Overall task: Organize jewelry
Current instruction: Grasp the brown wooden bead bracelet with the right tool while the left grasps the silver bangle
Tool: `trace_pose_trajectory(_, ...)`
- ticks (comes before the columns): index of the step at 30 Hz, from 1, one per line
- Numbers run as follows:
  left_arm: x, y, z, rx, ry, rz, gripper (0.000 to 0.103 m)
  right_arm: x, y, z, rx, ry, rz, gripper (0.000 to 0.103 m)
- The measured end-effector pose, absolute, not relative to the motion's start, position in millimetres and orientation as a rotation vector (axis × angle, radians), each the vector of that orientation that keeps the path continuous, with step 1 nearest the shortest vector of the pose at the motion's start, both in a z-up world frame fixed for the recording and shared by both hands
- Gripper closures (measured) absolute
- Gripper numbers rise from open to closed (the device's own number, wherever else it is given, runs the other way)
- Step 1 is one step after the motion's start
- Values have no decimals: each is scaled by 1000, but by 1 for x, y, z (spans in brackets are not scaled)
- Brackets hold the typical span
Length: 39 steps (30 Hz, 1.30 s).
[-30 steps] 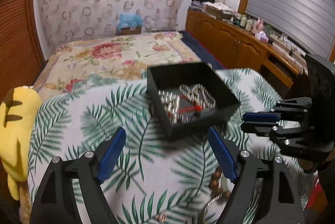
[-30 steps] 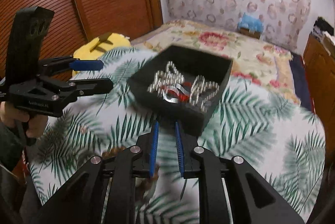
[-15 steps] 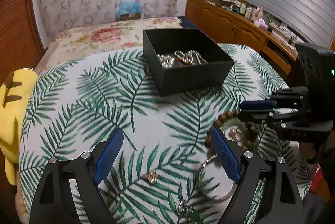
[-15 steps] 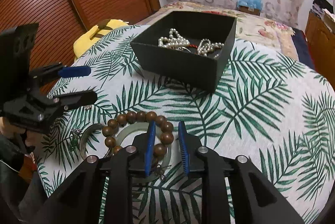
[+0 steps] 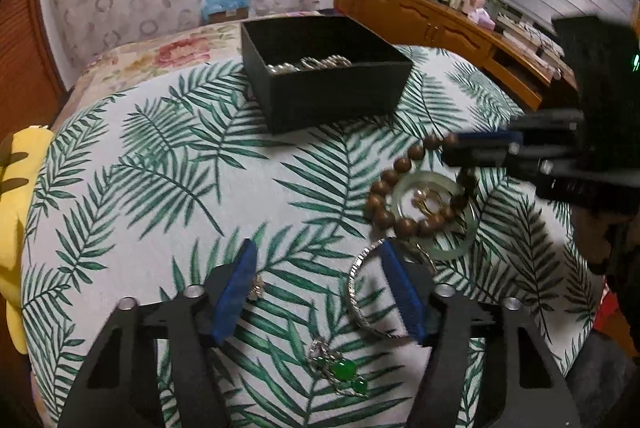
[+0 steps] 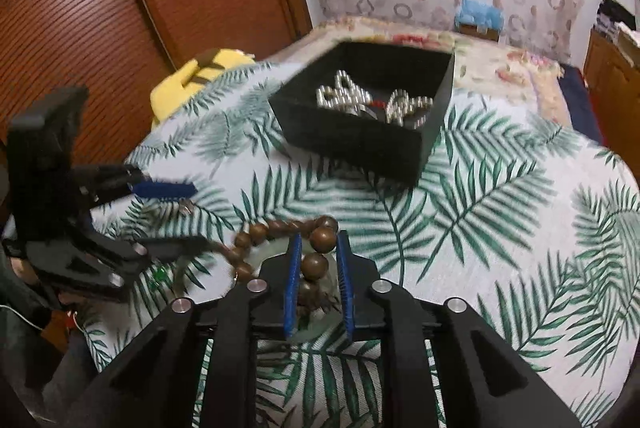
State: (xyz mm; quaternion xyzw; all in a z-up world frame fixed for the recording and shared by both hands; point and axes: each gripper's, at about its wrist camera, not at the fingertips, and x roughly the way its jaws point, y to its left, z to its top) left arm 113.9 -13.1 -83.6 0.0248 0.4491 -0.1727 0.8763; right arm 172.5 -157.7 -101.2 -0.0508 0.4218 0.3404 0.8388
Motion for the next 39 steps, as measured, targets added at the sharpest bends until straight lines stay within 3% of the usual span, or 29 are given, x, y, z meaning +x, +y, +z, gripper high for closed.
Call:
trace_pose_trajectory(12, 107, -25, -92, 63, 968, -414, 97, 171, -167, -75, -96, 806, 695, 88)
trace_pose_trajectory(39, 155, 13, -25, -32, 795, -326, 98, 196, -154, -9, -161, 623, 707, 88)
